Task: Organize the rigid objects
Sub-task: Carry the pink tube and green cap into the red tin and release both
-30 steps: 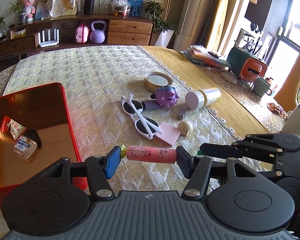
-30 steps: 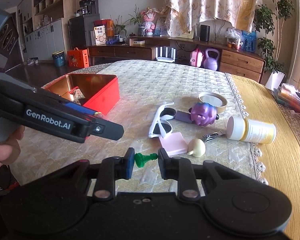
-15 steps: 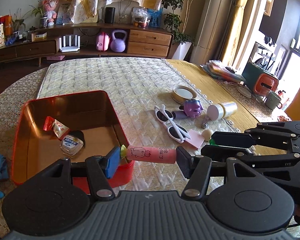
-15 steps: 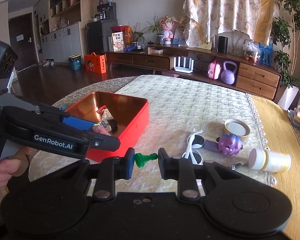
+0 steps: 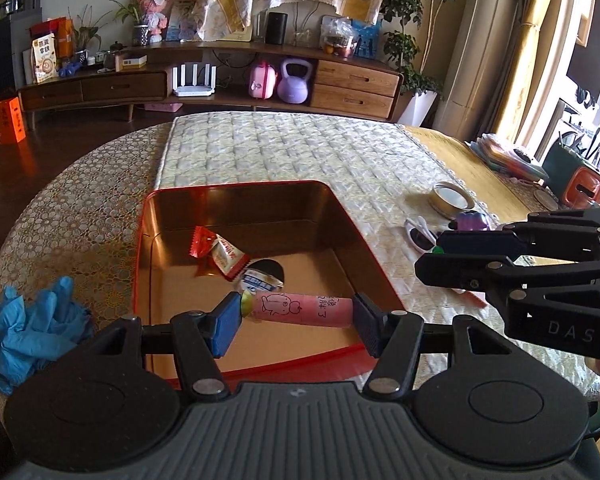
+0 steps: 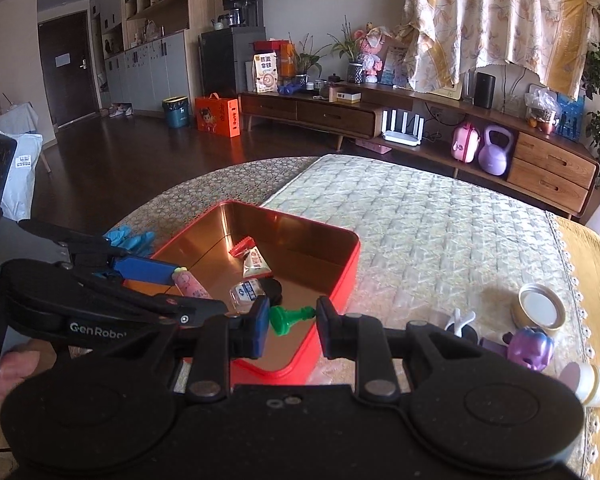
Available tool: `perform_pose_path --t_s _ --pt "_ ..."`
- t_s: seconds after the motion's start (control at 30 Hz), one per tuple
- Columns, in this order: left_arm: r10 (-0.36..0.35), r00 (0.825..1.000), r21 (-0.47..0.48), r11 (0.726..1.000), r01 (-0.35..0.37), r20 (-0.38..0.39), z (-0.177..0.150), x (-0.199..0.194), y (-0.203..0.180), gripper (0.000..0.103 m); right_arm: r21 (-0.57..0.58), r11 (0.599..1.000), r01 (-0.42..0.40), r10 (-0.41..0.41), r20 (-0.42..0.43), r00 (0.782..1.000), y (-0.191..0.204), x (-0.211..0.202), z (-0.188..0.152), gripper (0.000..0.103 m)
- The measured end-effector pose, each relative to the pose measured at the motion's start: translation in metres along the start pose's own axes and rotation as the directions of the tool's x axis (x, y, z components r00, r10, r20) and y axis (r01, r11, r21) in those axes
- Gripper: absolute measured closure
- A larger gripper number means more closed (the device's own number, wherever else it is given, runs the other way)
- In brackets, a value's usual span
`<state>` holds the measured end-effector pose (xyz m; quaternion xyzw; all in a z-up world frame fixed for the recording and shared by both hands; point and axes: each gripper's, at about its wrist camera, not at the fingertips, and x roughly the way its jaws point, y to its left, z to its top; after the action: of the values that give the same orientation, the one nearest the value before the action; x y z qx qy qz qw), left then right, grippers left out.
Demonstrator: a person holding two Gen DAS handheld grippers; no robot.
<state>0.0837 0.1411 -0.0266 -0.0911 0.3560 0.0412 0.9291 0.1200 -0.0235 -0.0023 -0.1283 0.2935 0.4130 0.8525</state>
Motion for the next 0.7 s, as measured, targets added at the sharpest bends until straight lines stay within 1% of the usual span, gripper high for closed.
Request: perform_pose_path --t_s 0.2,0.27,0.4,0.5,0.7 --pt "0.028 1.000 -0.011 1.000 -0.028 -0.015 0.008 0.018 0.019 0.044 -0.001 1.000 -0.010 0.010 -0.046 0.999 0.006 0.037 0.015 0.078" --pt "0.051 0.998 -0.013 0.999 -0.051 -0.022 0.012 0.026 0.024 0.044 0.013 1.000 -0.011 0.012 -0.062 0.998 0.005 0.049 0.019 0.078" --pt "0.061 0.998 -0.030 0.998 -0.062 -0.036 0.017 0.039 0.037 0.044 0.044 0.999 -0.011 0.015 -0.092 0.996 -0.002 0.075 0.030 0.078" --pt "0.077 0.996 -0.008 0.997 -0.077 -0.035 0.020 0.048 0.038 0.044 0.075 0.997 -0.035 0.044 -0.115 0.992 -0.008 0.092 0.036 0.078" --pt "0.105 0.994 0.030 0.994 -0.104 -0.031 0.023 0.062 0.037 0.044 0.115 0.992 -0.042 0.061 -0.167 0.984 -0.013 0.123 0.044 0.078"
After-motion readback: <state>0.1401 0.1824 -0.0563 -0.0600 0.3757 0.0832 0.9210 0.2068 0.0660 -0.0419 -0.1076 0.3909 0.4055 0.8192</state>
